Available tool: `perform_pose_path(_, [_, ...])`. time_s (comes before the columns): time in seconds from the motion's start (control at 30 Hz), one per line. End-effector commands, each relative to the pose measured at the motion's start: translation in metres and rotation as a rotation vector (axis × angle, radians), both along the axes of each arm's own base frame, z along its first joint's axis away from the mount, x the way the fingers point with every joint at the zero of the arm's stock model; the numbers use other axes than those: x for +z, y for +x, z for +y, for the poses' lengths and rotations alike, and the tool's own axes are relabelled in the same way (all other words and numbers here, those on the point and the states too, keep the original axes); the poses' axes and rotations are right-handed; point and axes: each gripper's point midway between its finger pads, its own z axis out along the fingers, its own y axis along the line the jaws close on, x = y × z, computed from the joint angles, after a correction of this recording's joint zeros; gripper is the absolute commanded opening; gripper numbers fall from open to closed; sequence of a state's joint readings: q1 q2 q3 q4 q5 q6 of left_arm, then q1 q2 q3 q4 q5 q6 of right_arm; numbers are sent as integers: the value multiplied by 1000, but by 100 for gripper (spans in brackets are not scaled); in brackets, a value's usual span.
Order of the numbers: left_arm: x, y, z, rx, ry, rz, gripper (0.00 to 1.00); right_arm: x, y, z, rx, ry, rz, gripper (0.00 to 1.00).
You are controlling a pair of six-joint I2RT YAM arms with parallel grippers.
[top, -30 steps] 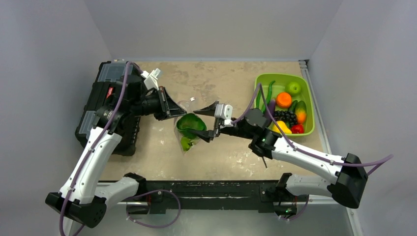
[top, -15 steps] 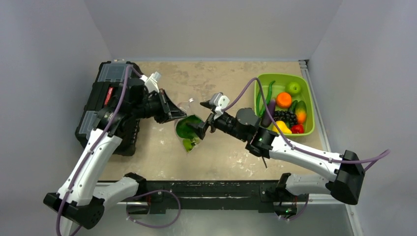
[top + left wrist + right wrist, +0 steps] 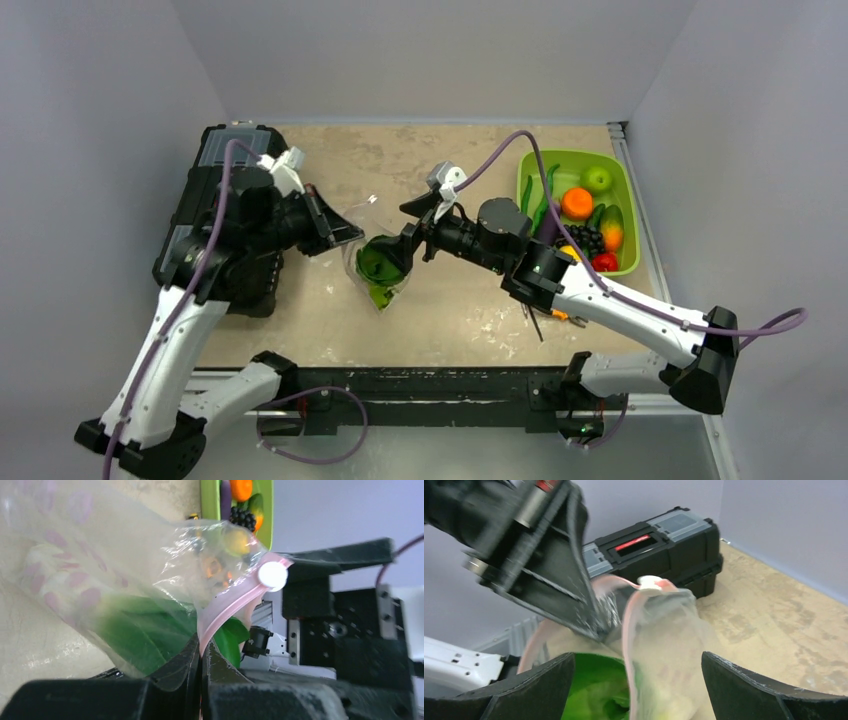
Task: Place the food in the zip-top bag and seal the zipper
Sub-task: Place the fake vegetable in the zipper food storage bag.
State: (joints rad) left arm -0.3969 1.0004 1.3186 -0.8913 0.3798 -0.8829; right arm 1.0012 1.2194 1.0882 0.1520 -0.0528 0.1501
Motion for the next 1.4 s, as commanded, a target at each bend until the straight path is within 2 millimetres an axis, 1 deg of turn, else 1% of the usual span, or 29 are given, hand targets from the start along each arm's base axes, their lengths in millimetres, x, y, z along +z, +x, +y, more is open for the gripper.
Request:
perform_pose_path(0.0, [33,-2,19,98,-1,-117,0,10,-23,4,93,30,120,99])
perform_pose_path(0.07, [3,8,12,86,22,-6,0,4,-21,6,76,20,186,99])
perform_pose_path(0.1, [-8,11,12,97,37,37,0,-3,-18,5,45,5,239,99])
perform_pose_path(0.13, [-17,14,14,118,49,63,0,-11,-16,3,15,-17,290,99])
perform_pose_path(0.17, [-19,16,14,136,41,64,0,-19,-16,1,-4,-38,323,99])
perform_pose_path(0.23, [-10,18,16,170,-3,2,0,-30,-15,-8,-38,-76,341,99])
perform_pose_path(0.27, [-7,19,17,180,-14,-14,0,-33,-19,-11,-31,-86,332,99])
perform_pose_path(0.3, [-4,18,18,181,-20,-24,0,-35,-22,-12,-15,-85,327,99])
perform_pose_path(0.37, [1,17,16,172,-25,-23,0,-41,-24,-17,-16,-98,320,99])
perform_pose_path(0.47, [11,16,15,171,-47,-37,0,-47,-30,-14,8,-123,343,98])
perform_pose_path(0.53, [17,15,15,169,-61,-60,0,-52,-33,-10,17,-122,364,90])
perform_pose_path(0.57, [18,14,16,171,-56,-62,0,-53,-32,-10,14,-118,366,84])
perform_pose_path(0.67, [12,13,20,177,-28,-49,0,-53,-24,-8,-28,-107,379,57])
perform_pose_path(0.73, [12,11,16,152,-39,-39,0,-50,-23,-1,-17,-98,389,49])
perform_pose_path(0.8, [21,6,1,73,-102,-42,0,-46,-18,9,-20,-85,398,50])
perform_pose_path(0.83, [31,-4,-11,-3,-170,-19,0,-46,-12,12,-46,-78,405,51])
perform_pose_path(0.9, [55,-18,-25,-88,-249,-51,0,-56,4,20,-113,-89,419,53])
perform_pose_path(0.93, [63,-22,-25,-87,-247,-85,0,-67,15,22,-167,-116,423,53])
perform_pose_path(0.97, [67,-22,-21,-59,-228,-113,0,-76,25,24,-218,-155,420,53])
perform_pose_path(1.0, [66,-19,-15,-18,-202,-140,0,-88,35,22,-281,-206,411,54])
perform_pose_path(1.07, [47,-10,-4,52,-155,-115,0,-107,46,23,-368,-284,397,57])
perform_pose_path(1.13, [26,-3,-6,52,-164,-25,0,-111,51,23,-398,-300,399,61])
perform_pose_path(1.17, [20,-1,-11,29,-180,9,0,-107,50,23,-394,-295,394,63])
perform_pose_path(1.23, [15,2,-17,5,-193,39,0,-87,46,25,-346,-258,366,69])
perform_pose_path(1.27, [15,3,-17,8,-193,33,0,-69,44,21,-335,-226,345,74])
perform_pose_path(1.3, [17,5,-15,20,-190,20,0,-56,41,17,-325,-207,324,77])
perform_pose_path(1.37, [22,7,-7,63,-169,-19,0,-38,32,14,-281,-190,308,87])
